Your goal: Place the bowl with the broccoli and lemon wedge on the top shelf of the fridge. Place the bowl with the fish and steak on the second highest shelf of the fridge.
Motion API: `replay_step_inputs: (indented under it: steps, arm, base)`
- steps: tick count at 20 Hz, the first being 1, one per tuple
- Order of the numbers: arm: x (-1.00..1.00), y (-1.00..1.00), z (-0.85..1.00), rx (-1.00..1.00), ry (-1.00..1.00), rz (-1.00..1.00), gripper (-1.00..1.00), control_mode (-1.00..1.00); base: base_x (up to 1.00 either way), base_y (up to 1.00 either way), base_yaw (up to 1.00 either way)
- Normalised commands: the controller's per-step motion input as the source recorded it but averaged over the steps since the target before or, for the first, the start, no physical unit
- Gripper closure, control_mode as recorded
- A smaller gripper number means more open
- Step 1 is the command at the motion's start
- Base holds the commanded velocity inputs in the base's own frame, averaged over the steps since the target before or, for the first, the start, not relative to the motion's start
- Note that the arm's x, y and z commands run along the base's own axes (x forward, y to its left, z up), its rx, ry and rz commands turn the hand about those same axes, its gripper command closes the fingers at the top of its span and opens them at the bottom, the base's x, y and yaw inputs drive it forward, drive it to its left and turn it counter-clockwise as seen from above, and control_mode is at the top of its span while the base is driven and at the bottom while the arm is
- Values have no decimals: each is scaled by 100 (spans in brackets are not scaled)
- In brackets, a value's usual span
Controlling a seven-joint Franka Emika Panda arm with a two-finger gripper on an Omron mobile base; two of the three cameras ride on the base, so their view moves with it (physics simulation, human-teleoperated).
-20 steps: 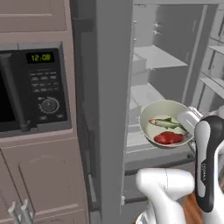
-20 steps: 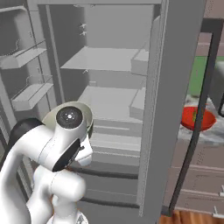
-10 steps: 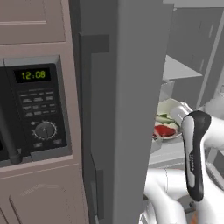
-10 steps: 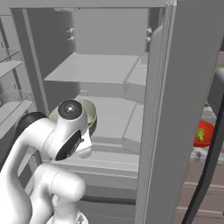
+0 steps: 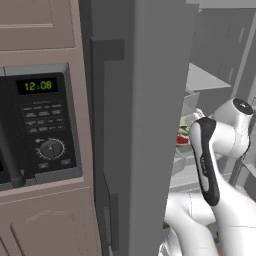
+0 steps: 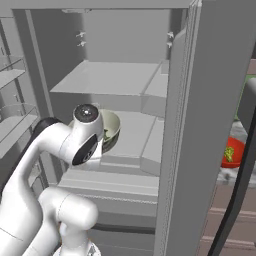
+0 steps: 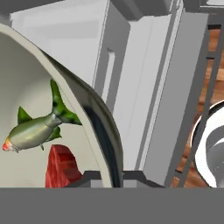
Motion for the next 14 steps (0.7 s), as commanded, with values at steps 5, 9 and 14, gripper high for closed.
replay_step_inputs:
  steps: [5, 9, 14]
  arm:
    - [53, -2, -38, 21, 9, -15, 100, -100]
    - [36, 0, -5, 5, 0, -7, 100, -100]
    - [68, 0, -4, 0, 1, -6, 100, -100]
  base:
    - [0, 0, 0]
    - [0, 0, 0]
    - [0, 0, 0]
